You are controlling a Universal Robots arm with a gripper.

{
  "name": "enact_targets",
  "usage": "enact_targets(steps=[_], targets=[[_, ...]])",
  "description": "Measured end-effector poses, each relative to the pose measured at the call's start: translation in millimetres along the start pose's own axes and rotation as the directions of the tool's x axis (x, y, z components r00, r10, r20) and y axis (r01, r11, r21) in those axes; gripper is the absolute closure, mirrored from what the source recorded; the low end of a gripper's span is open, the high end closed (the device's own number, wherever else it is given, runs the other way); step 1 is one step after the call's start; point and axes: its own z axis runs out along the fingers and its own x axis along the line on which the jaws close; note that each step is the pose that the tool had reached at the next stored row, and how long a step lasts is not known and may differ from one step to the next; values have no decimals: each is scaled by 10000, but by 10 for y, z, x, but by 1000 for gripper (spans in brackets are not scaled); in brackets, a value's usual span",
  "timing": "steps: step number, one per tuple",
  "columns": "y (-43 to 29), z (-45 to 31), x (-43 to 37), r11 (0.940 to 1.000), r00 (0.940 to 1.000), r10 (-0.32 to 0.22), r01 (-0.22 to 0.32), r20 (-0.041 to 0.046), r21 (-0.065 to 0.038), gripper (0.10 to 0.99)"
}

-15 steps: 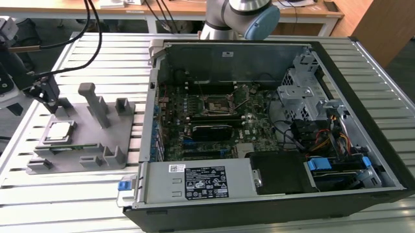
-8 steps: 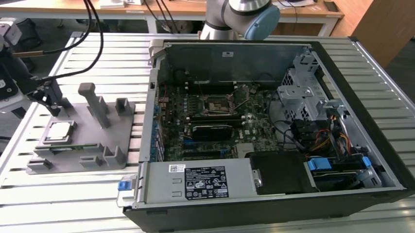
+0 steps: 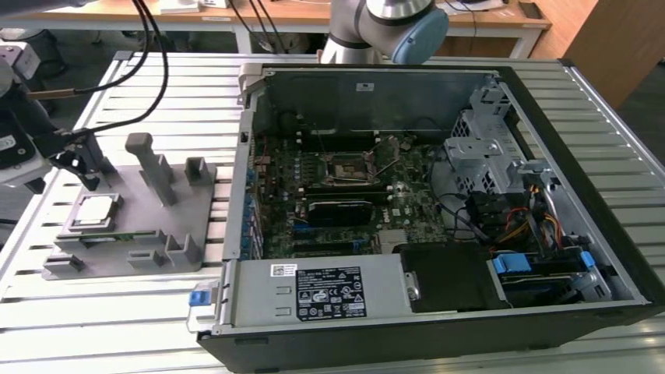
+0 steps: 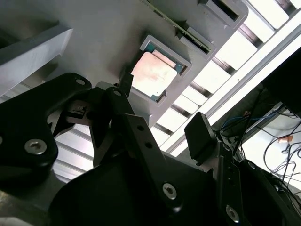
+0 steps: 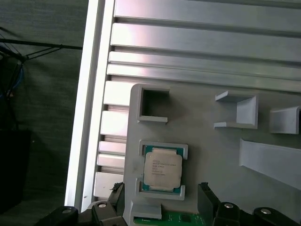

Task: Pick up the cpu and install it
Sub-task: 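Pick up the cpu and move it towards the insertion slot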

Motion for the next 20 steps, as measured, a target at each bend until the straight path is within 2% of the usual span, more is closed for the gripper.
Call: enact_targets(steps=[11, 14, 15, 20], targets=[[-9, 125, -15, 10000, 10000, 0, 0, 2, 1, 369], [-12, 165, -22, 10000, 10000, 5, -5, 3, 3, 357], [-13, 173, -22, 10000, 10000, 7, -7, 2, 3, 298], [-16, 202, -35, 10000, 10000, 15, -15, 1, 4, 298]])
